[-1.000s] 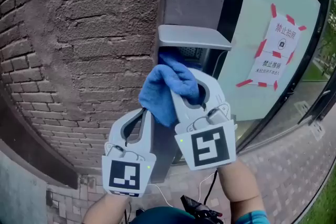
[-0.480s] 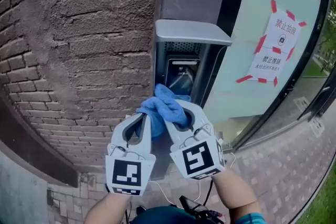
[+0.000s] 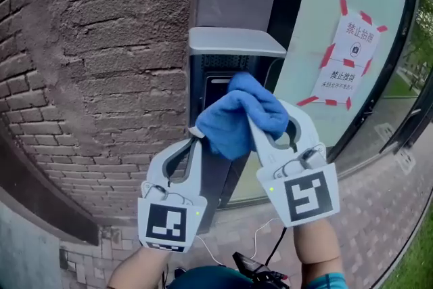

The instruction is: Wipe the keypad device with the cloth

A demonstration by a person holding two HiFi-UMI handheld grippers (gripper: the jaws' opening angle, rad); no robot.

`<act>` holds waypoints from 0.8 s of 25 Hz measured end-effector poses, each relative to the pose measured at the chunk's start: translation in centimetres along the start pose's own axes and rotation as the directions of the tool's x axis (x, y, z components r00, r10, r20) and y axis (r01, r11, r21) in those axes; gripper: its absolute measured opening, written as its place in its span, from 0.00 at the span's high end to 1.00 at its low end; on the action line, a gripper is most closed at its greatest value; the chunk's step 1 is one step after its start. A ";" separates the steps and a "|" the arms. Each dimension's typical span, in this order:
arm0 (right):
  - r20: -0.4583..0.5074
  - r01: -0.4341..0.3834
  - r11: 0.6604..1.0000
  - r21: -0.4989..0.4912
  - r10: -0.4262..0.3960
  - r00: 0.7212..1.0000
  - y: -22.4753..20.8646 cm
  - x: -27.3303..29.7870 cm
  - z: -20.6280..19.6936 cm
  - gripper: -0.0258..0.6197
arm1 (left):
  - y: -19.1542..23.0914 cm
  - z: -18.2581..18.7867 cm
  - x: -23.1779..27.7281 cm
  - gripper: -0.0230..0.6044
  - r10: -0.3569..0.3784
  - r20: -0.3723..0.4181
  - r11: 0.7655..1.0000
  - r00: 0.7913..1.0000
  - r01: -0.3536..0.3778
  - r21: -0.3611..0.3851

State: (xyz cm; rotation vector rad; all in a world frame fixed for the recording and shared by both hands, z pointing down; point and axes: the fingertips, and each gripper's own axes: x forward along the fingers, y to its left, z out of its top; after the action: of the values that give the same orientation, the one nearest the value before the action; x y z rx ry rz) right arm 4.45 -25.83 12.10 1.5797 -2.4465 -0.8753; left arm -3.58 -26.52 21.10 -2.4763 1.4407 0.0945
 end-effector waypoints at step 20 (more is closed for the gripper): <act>-0.199 -0.047 0.997 -0.061 0.034 0.979 1.8 -1.1 -10.5 0.89 | -1.3 -2.0 1.3 0.97 -0.018 -0.045 1.000 0.999 0.017 -0.024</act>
State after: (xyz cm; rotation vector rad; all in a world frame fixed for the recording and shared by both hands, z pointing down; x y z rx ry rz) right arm 7.51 -28.68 21.94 1.5096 -2.2816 -0.7443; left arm -1.96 -27.52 23.07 -2.5252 1.4438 0.0521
